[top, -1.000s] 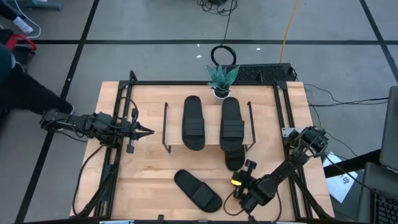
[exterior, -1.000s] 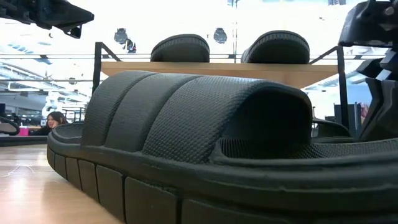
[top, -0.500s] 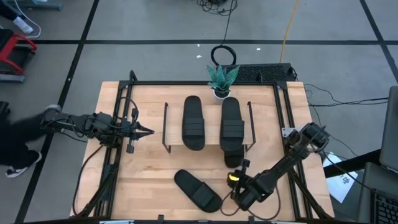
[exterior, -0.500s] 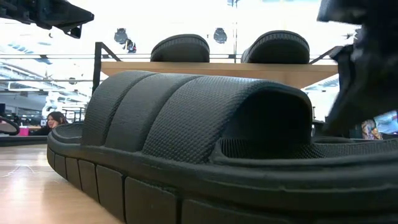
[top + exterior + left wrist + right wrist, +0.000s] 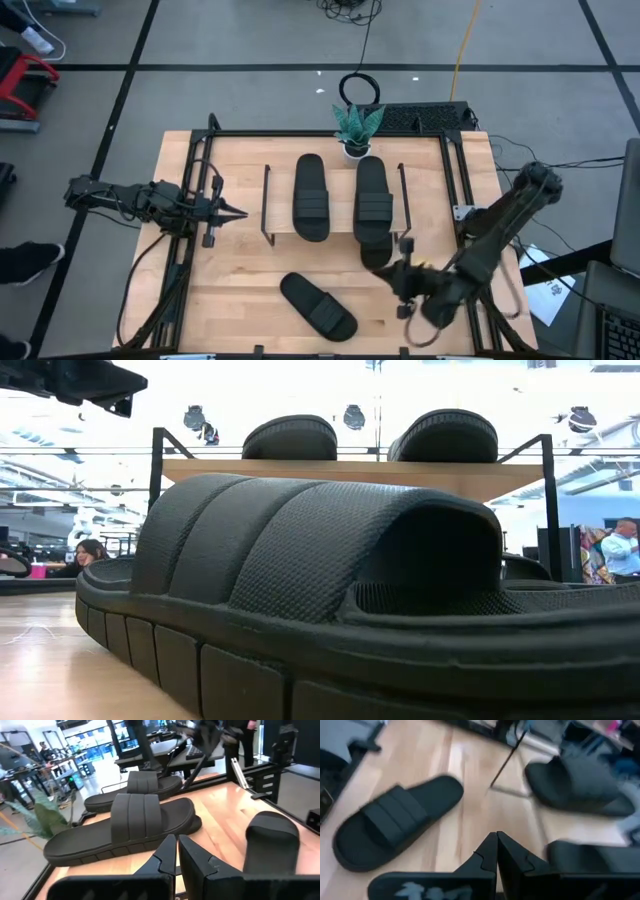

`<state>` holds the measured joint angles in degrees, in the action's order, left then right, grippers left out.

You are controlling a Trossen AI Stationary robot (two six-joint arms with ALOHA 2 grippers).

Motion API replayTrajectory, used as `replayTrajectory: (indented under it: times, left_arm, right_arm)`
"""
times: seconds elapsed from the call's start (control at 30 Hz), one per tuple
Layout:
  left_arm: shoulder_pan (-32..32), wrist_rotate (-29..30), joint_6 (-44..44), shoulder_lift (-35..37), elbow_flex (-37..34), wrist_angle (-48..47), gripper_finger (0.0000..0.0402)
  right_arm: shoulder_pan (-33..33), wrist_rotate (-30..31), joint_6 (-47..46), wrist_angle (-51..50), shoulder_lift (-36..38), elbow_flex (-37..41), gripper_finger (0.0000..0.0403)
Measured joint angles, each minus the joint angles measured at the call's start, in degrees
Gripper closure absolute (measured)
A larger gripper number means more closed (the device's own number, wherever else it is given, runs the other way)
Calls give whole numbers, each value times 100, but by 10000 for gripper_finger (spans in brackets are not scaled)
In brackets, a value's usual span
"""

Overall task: Pick and place slides into the shelf
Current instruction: Put the black slide under the shelf

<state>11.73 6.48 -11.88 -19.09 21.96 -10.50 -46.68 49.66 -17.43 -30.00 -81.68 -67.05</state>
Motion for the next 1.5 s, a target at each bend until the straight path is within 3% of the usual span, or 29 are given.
replayTrajectory:
  times: [0.13,0.3,0.53,0.77,0.93,1.07,1.23,1.5]
  left_arm:
    - [-1,-93,-264,0,0,29,380]
    - [0,-91,-429,-1,0,254,380]
    - [-1,-93,-354,0,0,267,380]
    - [-1,-97,-415,0,0,264,380]
    - [0,-98,-408,-2,0,297,380]
    - [0,-96,-424,0,0,338,380]
    - [-1,-65,-429,-1,0,477,380]
    - [-2,-63,-404,0,0,472,380]
  right_arm:
    - [88,-67,605,22,583,-2,403]
    - [538,-648,1193,172,1199,69,403]
    - [1316,-1829,1985,2121,2696,1583,403]
    - [1429,-1785,1789,3278,4685,3347,403]
    - [1453,-1330,1671,3409,5840,4073,403]
    - [1515,-1351,1607,3198,6329,4313,403]
    - [1515,-799,1215,2367,6900,4652,403]
    - [1510,-1242,1438,3398,7541,5663,403]
